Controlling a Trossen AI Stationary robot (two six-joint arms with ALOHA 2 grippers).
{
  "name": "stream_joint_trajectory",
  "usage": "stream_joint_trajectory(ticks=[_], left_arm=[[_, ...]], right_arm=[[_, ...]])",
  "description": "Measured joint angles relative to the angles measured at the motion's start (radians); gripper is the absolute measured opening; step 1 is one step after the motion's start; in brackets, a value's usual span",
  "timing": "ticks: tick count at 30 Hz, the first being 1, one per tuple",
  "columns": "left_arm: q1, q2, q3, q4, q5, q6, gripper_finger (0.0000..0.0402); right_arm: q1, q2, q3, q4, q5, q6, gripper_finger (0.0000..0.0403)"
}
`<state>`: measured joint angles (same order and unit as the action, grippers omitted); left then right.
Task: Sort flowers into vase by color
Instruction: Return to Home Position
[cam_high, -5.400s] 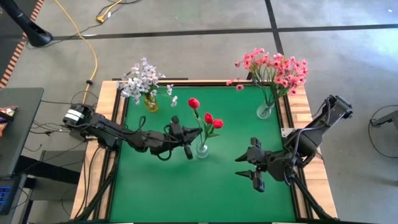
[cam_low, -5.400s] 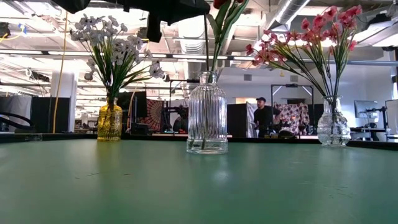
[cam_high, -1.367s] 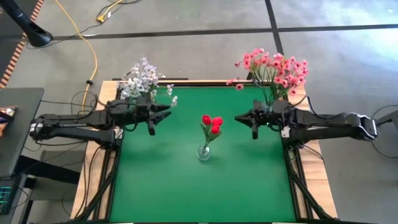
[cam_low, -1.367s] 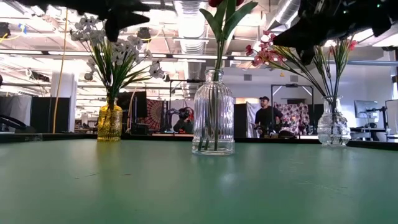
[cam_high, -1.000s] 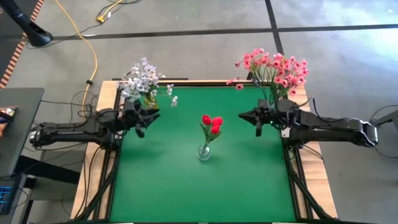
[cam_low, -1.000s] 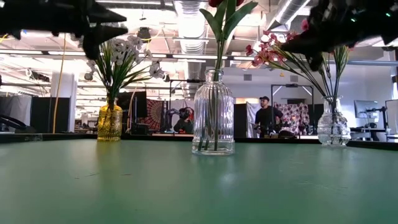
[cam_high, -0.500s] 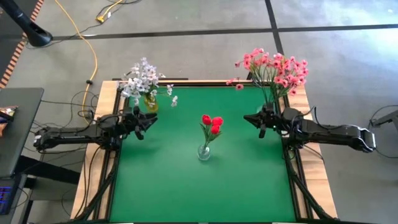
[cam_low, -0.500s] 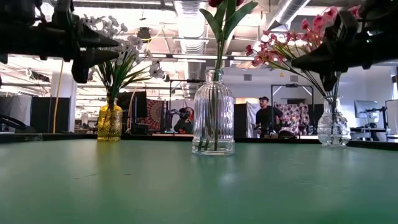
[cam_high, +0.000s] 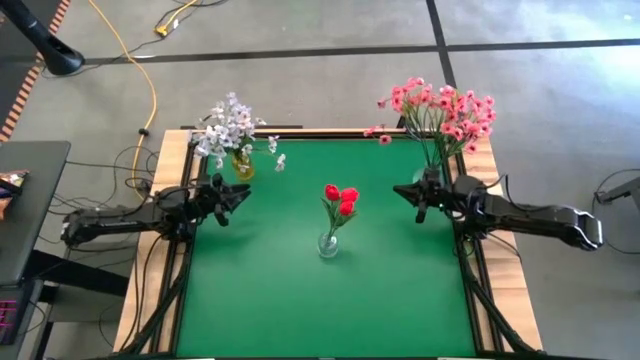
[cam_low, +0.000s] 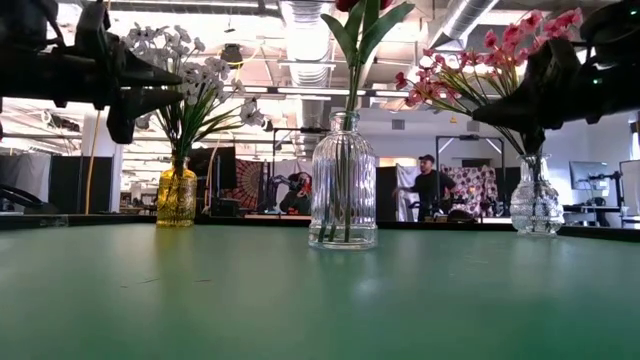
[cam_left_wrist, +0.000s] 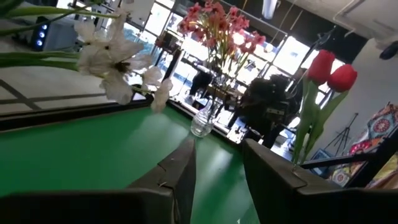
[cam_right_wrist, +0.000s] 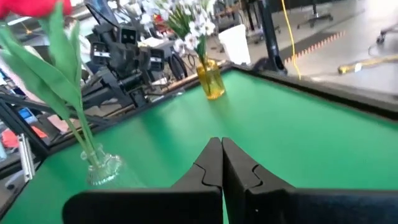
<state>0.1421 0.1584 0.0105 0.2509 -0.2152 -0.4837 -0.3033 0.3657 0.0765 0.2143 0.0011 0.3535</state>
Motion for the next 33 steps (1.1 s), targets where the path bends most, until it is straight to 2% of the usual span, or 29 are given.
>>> stream_joint_trajectory(ticks=[8,12,17,21,24,33], left_arm=[[0.0,-0.157,-0.001,-0.196,0.0,0.064,0.0075],[0.0,-0.154,0.006,-0.203,0.0,0.156,0.0044],[0.002,-0.138,0.01,-0.228,-0.024,0.308,0.0006],[0.002,-0.129,0.011,-0.229,-0.026,0.398,0.0005],[0.002,-0.128,0.011,-0.23,-0.026,0.408,0.0008],[0.002,-0.128,0.012,-0.232,-0.027,0.409,0.0007]], right_arm=[[-0.056,-0.116,-0.003,-0.111,-0.121,-0.04,0.0021],[-0.081,-0.174,-0.048,-0.099,-0.179,-0.049,0.0022],[-0.1,-0.216,-0.067,-0.158,-0.183,-0.1,0.0022],[-0.096,-0.211,-0.068,-0.162,-0.182,-0.314,0.0028],[-0.098,-0.208,-0.068,-0.166,-0.177,-0.384,0.0038],[-0.098,-0.208,-0.068,-0.167,-0.175,-0.315,0.0046]])
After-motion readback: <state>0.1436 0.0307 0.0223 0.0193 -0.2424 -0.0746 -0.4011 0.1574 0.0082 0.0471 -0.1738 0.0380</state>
